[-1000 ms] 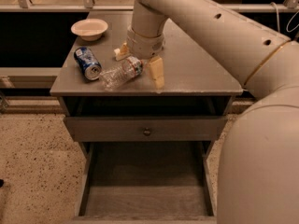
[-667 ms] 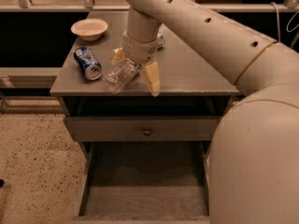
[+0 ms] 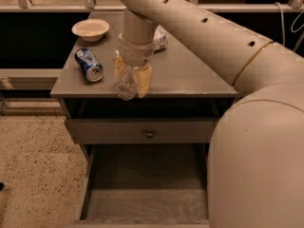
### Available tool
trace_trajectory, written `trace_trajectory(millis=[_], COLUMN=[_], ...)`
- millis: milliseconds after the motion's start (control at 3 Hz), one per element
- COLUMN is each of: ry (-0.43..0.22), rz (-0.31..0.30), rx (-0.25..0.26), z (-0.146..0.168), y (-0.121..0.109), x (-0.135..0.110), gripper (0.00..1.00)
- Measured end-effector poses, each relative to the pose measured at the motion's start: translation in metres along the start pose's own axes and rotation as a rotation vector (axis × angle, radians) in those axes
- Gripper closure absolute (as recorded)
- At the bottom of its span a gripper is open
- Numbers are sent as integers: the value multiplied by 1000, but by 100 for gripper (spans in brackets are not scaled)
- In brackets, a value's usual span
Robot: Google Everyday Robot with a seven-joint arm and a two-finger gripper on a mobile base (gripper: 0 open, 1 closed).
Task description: Place water bottle into middle drawer
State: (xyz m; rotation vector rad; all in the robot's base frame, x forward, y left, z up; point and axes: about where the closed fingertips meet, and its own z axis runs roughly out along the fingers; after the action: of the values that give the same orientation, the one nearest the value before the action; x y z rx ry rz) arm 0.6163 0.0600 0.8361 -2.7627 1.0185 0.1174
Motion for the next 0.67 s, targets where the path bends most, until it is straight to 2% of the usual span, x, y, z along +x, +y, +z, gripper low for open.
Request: trace_trajectory(millis=[333,667], ry=[-10,-20], rz=[-26,-22], rx=[7,21], z=[-4,-11], y=[-1,3], x=[-11,-20], gripper=[61,86])
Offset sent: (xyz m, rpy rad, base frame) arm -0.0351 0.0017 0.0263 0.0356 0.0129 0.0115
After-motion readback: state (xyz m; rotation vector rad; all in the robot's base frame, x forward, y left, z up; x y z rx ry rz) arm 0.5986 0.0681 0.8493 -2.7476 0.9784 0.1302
